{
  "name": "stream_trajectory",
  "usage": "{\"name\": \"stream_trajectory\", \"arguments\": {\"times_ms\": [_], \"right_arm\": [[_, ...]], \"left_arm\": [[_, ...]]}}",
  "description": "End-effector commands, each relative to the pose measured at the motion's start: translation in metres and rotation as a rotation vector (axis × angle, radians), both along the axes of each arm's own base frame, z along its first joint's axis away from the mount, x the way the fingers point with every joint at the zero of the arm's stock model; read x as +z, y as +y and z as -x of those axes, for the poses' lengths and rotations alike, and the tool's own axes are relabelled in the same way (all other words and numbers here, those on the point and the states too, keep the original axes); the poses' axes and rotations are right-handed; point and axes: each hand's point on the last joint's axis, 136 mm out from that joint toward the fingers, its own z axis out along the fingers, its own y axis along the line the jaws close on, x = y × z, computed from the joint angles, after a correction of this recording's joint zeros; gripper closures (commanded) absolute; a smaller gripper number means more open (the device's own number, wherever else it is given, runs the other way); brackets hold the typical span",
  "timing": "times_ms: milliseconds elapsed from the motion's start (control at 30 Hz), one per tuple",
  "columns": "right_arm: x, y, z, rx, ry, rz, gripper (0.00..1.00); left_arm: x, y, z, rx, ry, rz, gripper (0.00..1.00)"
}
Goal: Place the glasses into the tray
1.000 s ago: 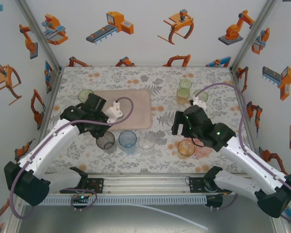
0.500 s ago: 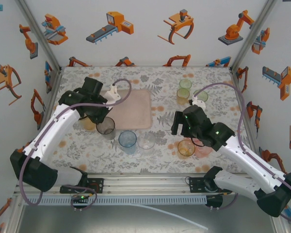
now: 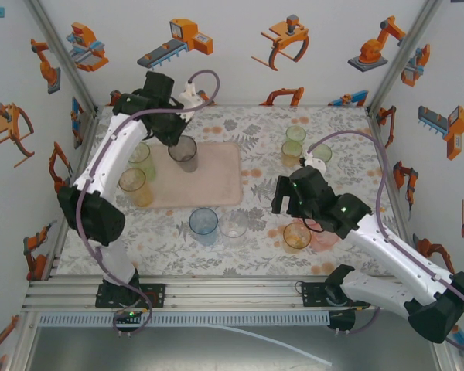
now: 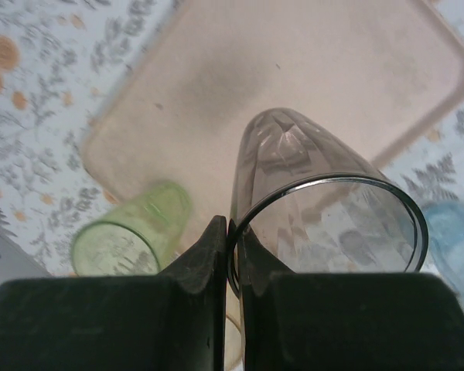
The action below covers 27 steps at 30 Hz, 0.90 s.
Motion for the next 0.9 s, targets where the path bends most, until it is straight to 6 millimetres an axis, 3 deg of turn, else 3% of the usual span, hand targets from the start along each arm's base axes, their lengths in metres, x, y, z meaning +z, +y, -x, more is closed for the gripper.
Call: {"name": "stream_trajectory", "arguments": {"times_ms": [0, 233, 367, 667, 867], "right_arm": [[0.018, 0.001, -0.003, -0.021, -0.037, -0.031, 0.16], [0.013, -0.002, -0.002, -0.036, -0.027, -0.031, 0.16], [0.014, -0.001, -0.004, -0.036, -0.028, -0.028, 0.16], [0.012, 0.002, -0.007, -0.034, -0.022, -0.013, 0.16], [0.006, 0.003, -0.007, -0.031, -0.009, -0.010, 0.16]], "left_arm": [[0.018, 0.007, -0.022, 0.053, -0.021, 0.041, 0.91], [0.019, 0.034, -0.077, 0.177, -0.023, 0.082, 0.91], [0.007, 0.061, -0.098, 0.251, -0.011, 0.091, 0.91], [-0.017, 0.114, -0.115, 0.359, 0.033, 0.092, 0.91], [-0.031, 0.131, -0.123, 0.392, 0.042, 0.072, 0.91]]}}
